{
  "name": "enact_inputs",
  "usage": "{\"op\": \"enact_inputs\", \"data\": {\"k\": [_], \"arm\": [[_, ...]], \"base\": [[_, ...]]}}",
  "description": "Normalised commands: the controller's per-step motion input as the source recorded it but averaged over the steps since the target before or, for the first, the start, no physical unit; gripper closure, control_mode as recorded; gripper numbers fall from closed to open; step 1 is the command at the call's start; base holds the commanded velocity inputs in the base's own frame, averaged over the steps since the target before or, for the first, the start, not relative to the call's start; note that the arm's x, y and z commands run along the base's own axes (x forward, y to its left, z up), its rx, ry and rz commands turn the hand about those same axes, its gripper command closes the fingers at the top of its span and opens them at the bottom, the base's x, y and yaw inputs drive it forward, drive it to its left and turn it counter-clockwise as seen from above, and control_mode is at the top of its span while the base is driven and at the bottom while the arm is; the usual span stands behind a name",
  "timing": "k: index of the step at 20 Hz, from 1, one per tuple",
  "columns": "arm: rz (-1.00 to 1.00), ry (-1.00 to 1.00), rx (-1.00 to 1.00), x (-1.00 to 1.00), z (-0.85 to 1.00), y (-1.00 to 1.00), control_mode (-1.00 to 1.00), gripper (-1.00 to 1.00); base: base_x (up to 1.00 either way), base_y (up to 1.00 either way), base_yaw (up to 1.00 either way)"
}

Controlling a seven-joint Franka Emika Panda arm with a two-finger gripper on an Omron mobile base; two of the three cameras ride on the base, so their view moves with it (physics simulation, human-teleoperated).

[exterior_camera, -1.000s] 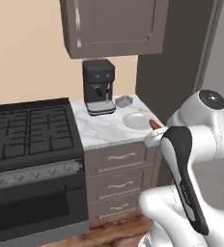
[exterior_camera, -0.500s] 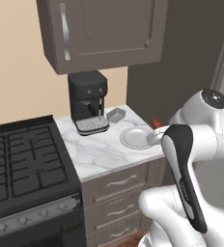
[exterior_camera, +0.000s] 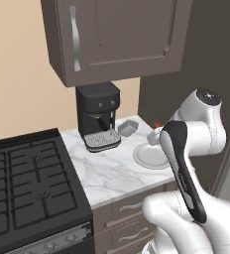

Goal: Pick the carrot from the microwave and place it on plate located on the counter.

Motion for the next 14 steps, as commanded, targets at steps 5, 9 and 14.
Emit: {"op": "enact_inputs", "data": {"k": [5, 9, 14], "arm": [[-0.07, 0.25, 0.01, 1.00, -0.70, -0.54, -1.00, 1.00], [-0.07, 0.30, 0.00, 1.00, -0.80, -0.39, -1.00, 1.00], [-0.01, 0.30, 0.00, 0.83, -0.59, -0.13, -1.00, 1.00]], "base": [[0.00, 0.00, 0.00], [0.00, 0.00, 0.00], [0.00, 0.00, 0.00]]}}
